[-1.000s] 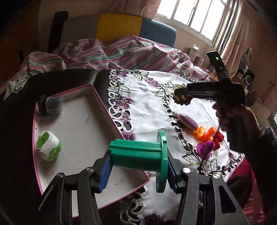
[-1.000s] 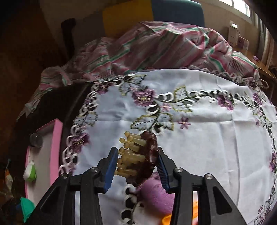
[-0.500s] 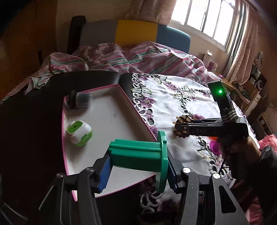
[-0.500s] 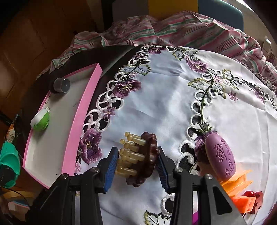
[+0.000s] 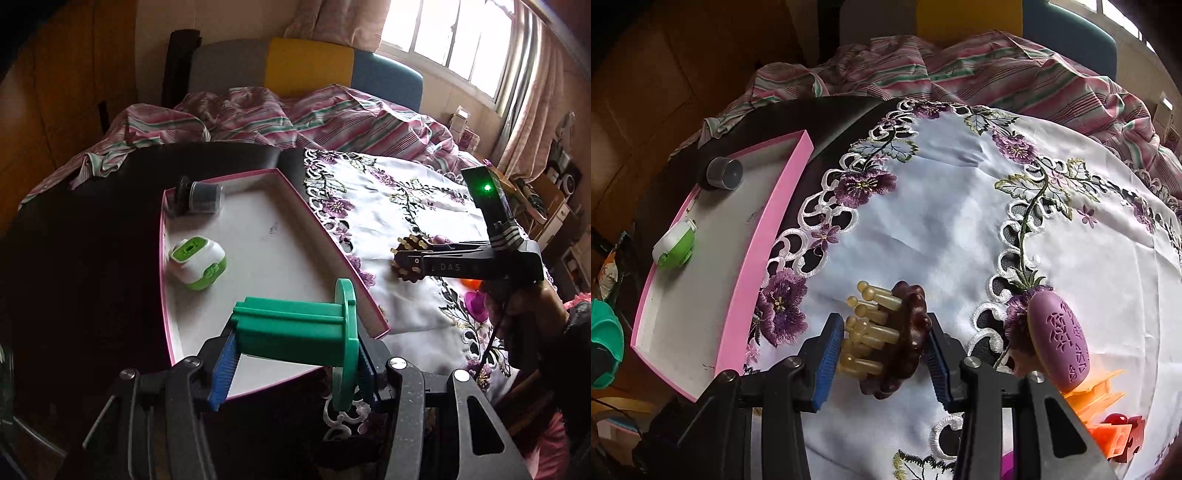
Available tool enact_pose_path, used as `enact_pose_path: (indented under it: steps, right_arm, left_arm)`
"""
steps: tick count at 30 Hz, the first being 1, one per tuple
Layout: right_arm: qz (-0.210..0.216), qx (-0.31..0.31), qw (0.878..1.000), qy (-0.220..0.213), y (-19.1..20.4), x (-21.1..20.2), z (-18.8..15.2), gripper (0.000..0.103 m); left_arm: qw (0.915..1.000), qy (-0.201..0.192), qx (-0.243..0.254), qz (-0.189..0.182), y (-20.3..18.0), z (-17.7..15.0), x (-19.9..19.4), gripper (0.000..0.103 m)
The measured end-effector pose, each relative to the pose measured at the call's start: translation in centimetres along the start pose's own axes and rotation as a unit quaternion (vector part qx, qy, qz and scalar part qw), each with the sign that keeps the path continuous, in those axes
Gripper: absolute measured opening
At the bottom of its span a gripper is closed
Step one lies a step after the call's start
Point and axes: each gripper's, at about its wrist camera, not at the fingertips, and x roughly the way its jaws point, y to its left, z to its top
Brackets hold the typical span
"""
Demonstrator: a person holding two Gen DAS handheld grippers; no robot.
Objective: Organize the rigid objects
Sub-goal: 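Place the green spool in the tray beside the diffuser and open the left gripper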
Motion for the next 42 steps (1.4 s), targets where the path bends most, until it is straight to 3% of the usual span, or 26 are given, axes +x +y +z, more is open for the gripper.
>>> enact_pose_path:
  steps: [11, 17, 24, 29, 35, 39, 42]
  right_arm:
    - [-0.002, -0.003, 1.000, 0.000, 0.1, 0.1, 0.0, 0.043]
    - [-0.003, -0.004, 1.000, 0.001, 0.2, 0.1, 0.0, 0.043]
    - [-0.004, -0.004, 1.000, 0.000, 0.2, 0.0, 0.0, 0.043]
    - [-0.002, -0.003, 1.000, 0.001, 0.1, 0.1, 0.0, 0.043]
    - [0.000, -0.001, 1.000, 0.001, 0.0, 0.1, 0.0, 0.043]
    - [0.001, 0.001, 1.000, 0.001, 0.0, 0.1, 0.1, 0.043]
    - [0.001, 0.002, 1.000, 0.001, 0.0, 0.1, 0.2, 0.043]
  left_arm:
    - [0.9963, 0.015, -0.067, -0.051, 3.4, 0.4, 0.8, 0.056]
    - [0.9943, -0.021, -0.094, -0.046, 6.1, 4.5, 1.1, 0.056]
    - [0.9905, -0.001, -0.128, -0.050, 8.5, 9.6, 6.5, 0.055]
    - [0.9928, 0.026, -0.114, -0.024, 8.7, 11.2, 10.8, 0.056]
    - [0.9950, 0.058, -0.080, 0.012, 8.7, 11.0, 14.3, 0.056]
    - [0.9958, 0.057, -0.070, 0.019, 8.6, 10.3, 14.4, 0.071]
    - [0.9970, 0.038, -0.062, 0.027, 8.5, 10.1, 13.2, 0.072]
